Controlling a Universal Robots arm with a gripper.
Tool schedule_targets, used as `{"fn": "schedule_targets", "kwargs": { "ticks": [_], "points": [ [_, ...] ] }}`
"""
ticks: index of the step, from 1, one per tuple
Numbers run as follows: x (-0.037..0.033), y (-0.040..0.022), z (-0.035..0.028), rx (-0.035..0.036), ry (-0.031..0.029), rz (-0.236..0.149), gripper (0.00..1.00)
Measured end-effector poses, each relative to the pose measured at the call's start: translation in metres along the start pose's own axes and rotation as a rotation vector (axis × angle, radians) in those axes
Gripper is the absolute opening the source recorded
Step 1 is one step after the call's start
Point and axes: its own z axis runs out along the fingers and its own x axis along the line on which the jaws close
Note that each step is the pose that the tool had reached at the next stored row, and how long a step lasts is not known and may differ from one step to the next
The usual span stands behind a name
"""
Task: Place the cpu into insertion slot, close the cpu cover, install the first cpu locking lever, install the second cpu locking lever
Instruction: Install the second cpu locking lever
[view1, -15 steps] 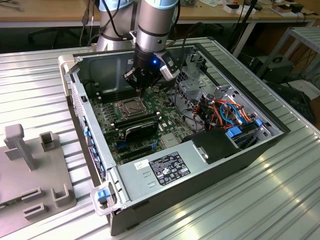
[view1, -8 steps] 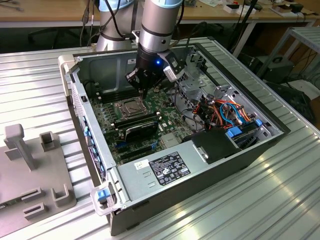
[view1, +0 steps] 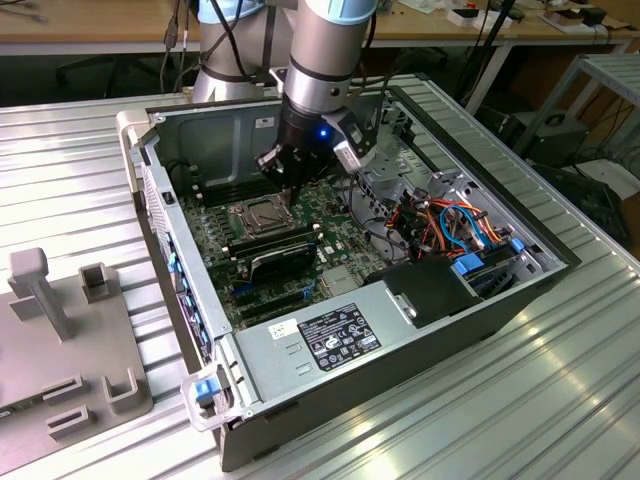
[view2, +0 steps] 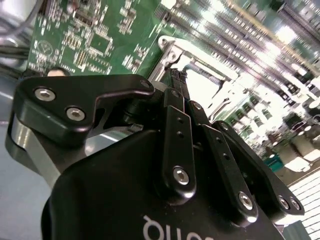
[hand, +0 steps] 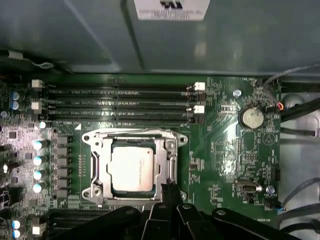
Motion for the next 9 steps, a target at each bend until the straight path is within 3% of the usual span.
{"fn": "schedule_targets", "kwargs": {
  "ticks": [4, 9],
  "points": [
    [0.0001, -0.0111, -0.0001, 0.0004, 0.0001, 0.000, 0.11],
    [0.0054, -0.0138, 0.0036, 0.0006, 0.0001, 0.000, 0.11]
  ]
}}
